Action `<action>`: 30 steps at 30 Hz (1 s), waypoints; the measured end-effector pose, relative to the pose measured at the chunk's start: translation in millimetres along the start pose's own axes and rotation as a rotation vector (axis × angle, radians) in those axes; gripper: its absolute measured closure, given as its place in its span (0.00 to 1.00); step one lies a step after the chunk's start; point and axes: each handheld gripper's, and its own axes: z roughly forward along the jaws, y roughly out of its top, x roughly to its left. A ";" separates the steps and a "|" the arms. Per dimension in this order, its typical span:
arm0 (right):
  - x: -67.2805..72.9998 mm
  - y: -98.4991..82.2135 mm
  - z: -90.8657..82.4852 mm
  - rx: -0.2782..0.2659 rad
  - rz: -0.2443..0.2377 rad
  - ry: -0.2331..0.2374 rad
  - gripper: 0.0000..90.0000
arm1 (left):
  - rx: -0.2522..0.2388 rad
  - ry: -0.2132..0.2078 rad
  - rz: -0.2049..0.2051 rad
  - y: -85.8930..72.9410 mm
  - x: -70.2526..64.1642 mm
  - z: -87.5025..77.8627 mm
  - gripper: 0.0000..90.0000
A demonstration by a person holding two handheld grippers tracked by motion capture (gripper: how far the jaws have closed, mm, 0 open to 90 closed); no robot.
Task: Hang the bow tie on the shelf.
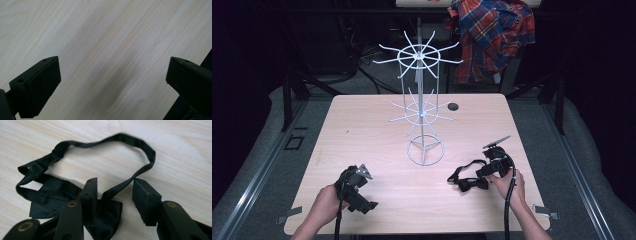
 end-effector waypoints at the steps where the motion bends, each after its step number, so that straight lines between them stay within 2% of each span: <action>1: 0.9 -0.3 1.4 -0.004 0.003 0.026 0.68 | 0.002 -0.002 0.002 0.0 -0.1 0.2 0.00; 2: 1.8 -0.4 2.6 -0.001 0.005 0.041 0.70 | 0.001 -0.002 0.002 0.0 -0.2 0.2 0.00; 3: 3.3 -0.3 4.7 0.016 -0.009 0.046 0.77 | 0.001 -0.002 0.002 0.1 -0.1 0.1 0.00; 4: 3.8 0.2 3.9 0.028 -0.022 0.015 0.80 | 0.001 -0.002 0.002 0.1 -0.1 0.1 0.00; 5: 3.8 0.2 3.9 0.028 -0.022 0.015 0.80 | 0.001 -0.003 0.002 0.0 0.1 0.1 0.00; 6: 5.0 -0.2 5.5 0.023 -0.020 0.043 0.89 | 0.002 -0.004 0.001 0.0 0.2 0.2 0.00; 8: 5.4 0.1 4.8 0.023 -0.027 0.039 0.93 | 0.004 -0.002 0.001 0.0 0.3 0.2 0.00; 9: 6.8 0.1 2.8 0.018 -0.035 0.028 0.97 | 0.004 -0.002 0.002 0.1 0.4 0.4 0.00; 11: 7.3 0.3 1.5 0.010 -0.042 0.028 0.98 | 0.004 -0.003 0.000 0.1 0.1 0.5 0.00; 13: 6.8 0.5 -1.2 -0.029 -0.071 0.018 0.99 | 0.004 -0.002 0.005 0.2 0.3 0.4 0.00; 16: 8.9 0.7 -8.6 -0.073 -0.098 -0.020 0.99 | 0.005 -0.004 0.002 0.0 0.3 0.7 0.00; 17: 10.3 0.5 -13.5 -0.123 -0.116 -0.032 0.99 | 0.005 -0.004 0.003 0.0 0.3 0.7 0.00; 18: 10.3 0.5 -13.5 -0.123 -0.116 -0.032 0.99 | 0.006 -0.004 0.003 0.1 0.3 0.8 0.00; 19: 12.1 0.5 -20.2 -0.149 -0.137 -0.045 0.99 | 0.006 -0.003 0.004 0.2 0.2 0.9 0.00; 22: 14.3 0.6 -25.5 -0.175 -0.161 -0.061 0.99 | 0.009 0.000 0.005 0.4 0.0 1.3 0.00; 25: 21.6 0.3 -35.7 -0.202 -0.223 -0.099 0.99 | 0.015 -0.004 0.010 0.8 -0.2 2.1 0.00; 26: 21.6 0.3 -35.7 -0.202 -0.223 -0.099 0.99 | 0.015 -0.004 0.010 0.8 -0.2 2.1 0.00; 27: 25.9 -0.1 -40.2 -0.228 -0.246 -0.117 0.99 | 0.015 -0.004 0.010 0.8 -0.1 2.1 0.00; 30: 29.0 -0.7 -44.2 -0.251 -0.269 -0.119 0.99 | 0.014 -0.004 0.010 0.6 0.1 2.1 0.00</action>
